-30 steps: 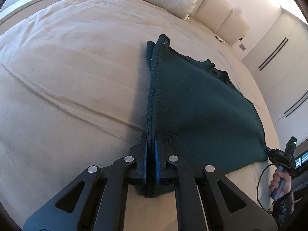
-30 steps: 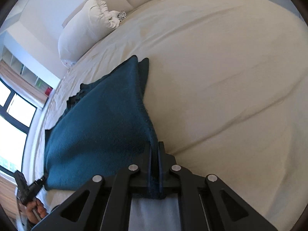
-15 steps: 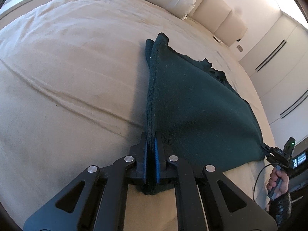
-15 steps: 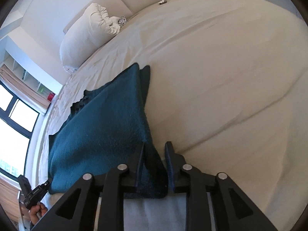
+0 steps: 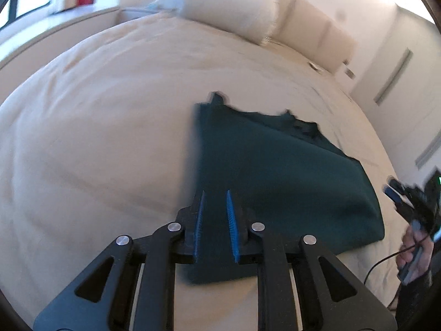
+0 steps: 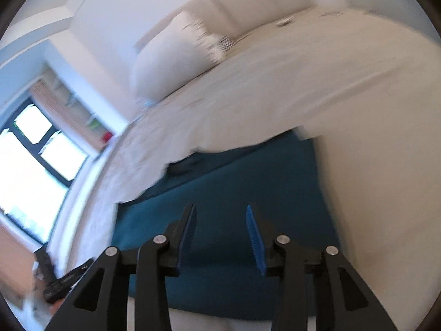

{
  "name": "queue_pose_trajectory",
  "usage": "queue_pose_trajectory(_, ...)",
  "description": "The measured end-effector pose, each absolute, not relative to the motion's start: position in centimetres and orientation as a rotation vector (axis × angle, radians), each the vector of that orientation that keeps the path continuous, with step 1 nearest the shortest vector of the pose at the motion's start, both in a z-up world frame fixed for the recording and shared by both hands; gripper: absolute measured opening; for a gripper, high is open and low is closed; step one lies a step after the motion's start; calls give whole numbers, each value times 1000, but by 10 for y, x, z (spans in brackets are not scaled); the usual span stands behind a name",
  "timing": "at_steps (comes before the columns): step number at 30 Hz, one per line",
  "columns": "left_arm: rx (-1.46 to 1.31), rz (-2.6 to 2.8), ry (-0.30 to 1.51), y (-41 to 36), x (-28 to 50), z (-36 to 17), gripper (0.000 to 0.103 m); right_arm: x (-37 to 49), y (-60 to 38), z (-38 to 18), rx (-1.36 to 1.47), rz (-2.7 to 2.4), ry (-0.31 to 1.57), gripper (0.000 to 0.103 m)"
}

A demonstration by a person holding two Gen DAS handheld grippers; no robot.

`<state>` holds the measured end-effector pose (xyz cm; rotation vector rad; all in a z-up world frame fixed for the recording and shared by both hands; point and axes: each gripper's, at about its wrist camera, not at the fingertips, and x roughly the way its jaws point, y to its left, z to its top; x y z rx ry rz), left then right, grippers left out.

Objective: Fold small clothes

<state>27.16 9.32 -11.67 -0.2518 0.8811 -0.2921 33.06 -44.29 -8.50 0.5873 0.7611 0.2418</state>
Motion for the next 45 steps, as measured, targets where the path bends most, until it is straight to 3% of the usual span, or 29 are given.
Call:
queue_pose_trajectory(6, -123, -345, 963, 34, 319, -150, 16, 388, -401, -135, 680, 360, 870, 54)
queue_pose_trajectory(7, -117, -335, 985, 32, 325, -158, 16, 392, -405, -143, 690, 345, 872, 53)
queue_pose_trajectory(9, -152, -347, 967, 36, 327, -160, 16, 389, -419, -150, 740, 359, 852, 40)
queue_pose_trajectory(14, -136, -367, 943, 39, 323, -162, 16, 360, -478, -149, 859, 170, 746, 34)
queue_pose_trajectory(19, -103, -338, 937, 30, 320, -163, 16, 346, -455, -126, 870, 220, 704, 41)
queue_pose_trajectory(21, -98, -334, 933, 30, 320, -164, 16, 353, -413, -119, 811, 351, 747, 48)
queue_pose_trajectory(27, -99, -333, 939, 29, 322, -165, 16, 377, -340, -138, 710, 499, 895, 54)
queue_pose_trajectory(34, -105, -337, 937, 32, 323, -165, 16, 363, -413, -139, 834, 275, 798, 50)
queue_pose_trajectory(37, -122, -346, 937, 36, 320, -162, 16, 345, -444, -126, 862, 115, 737, 62)
queue_pose_trajectory(41, -157, -276, 907, 62, 308, -141, 17, 337, -442, -112, 820, 193, 729, 67)
queue_pose_trajectory(42, -170, -258, 895, 70, 304, -135, 21, 337, -436, -110, 809, 220, 732, 67)
queue_pose_trajectory(43, -193, -237, 887, 80, 302, -132, 39, 339, -429, -109, 801, 250, 736, 67)
queue_pose_trajectory(44, -253, -214, 876, 97, 297, -128, 72, 342, -421, -108, 796, 283, 741, 67)
queue_pose_trajectory(45, -303, -202, 866, 109, 294, -127, 81, 346, -412, -108, 795, 313, 749, 67)
